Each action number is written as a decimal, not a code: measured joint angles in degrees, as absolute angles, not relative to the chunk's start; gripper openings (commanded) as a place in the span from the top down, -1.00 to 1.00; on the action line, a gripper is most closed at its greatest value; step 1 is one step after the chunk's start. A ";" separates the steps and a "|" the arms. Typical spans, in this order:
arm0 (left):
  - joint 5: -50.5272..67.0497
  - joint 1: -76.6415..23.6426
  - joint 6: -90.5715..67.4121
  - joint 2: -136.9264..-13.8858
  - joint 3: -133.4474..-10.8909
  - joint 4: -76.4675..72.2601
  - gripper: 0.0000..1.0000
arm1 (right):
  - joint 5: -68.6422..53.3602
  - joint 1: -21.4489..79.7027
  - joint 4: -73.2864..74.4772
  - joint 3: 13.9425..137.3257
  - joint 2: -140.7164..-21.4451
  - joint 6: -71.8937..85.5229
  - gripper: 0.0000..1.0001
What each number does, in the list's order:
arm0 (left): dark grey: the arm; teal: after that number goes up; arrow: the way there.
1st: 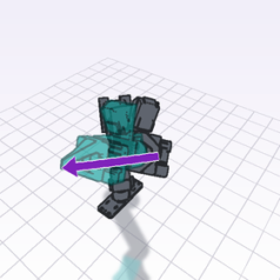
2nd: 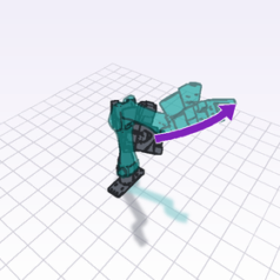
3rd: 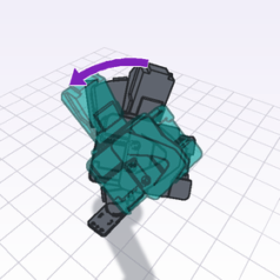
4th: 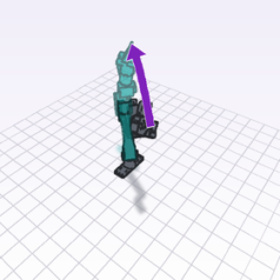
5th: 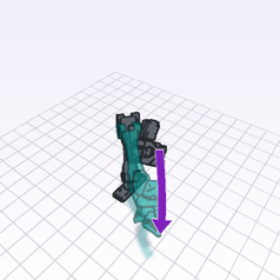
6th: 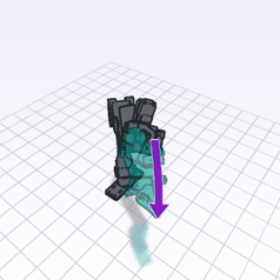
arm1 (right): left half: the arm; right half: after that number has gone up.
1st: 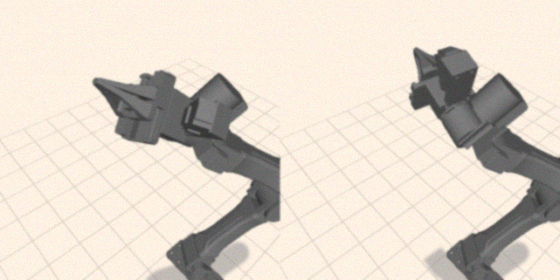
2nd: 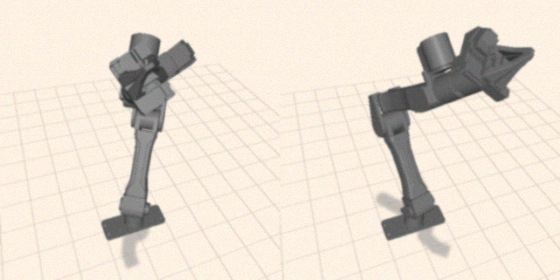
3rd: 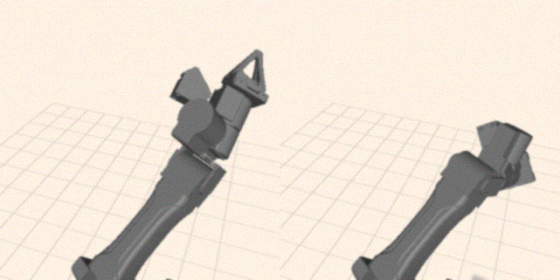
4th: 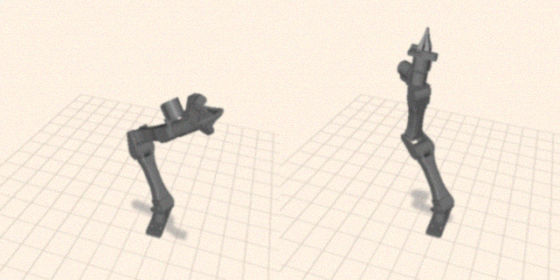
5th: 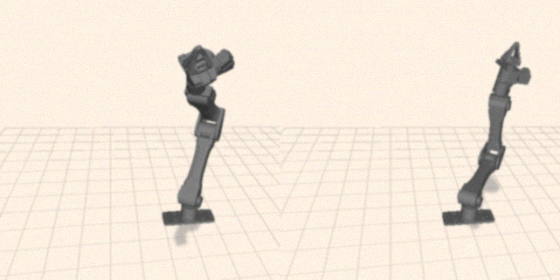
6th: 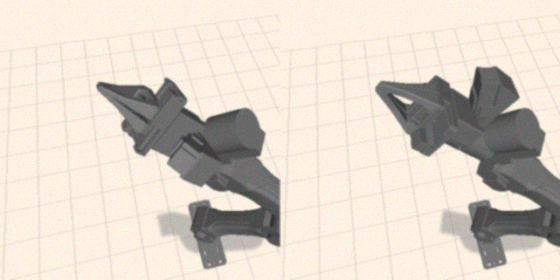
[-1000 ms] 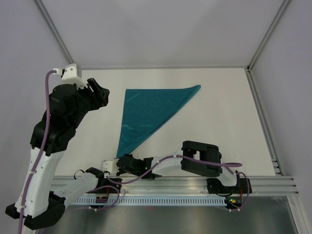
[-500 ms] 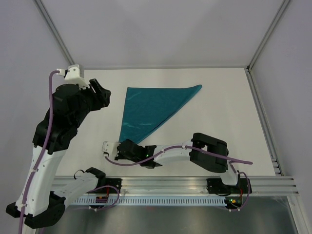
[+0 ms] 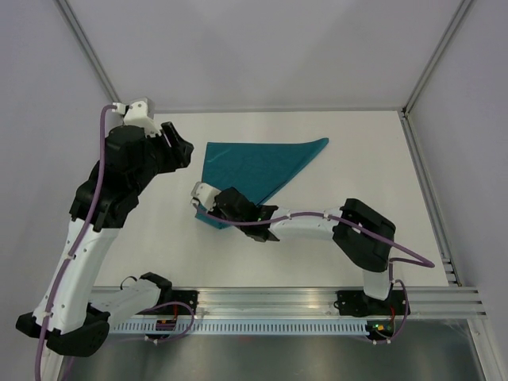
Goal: Fold the napkin, place the utensils inside, and roll it up
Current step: Fold the napkin
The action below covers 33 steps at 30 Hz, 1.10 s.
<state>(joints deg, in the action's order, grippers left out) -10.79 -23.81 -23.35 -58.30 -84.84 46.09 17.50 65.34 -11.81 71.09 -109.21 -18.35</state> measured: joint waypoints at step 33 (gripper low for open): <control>-2.24 -23.81 -23.38 -66.02 -79.18 36.95 -0.21 | 17.93 40.73 -7.70 64.69 -106.48 -15.62 0.99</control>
<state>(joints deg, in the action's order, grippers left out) -2.24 -23.81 -23.38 -66.02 -79.18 36.95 17.93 40.73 -7.70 64.69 -106.48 -15.62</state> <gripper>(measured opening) 0.607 0.010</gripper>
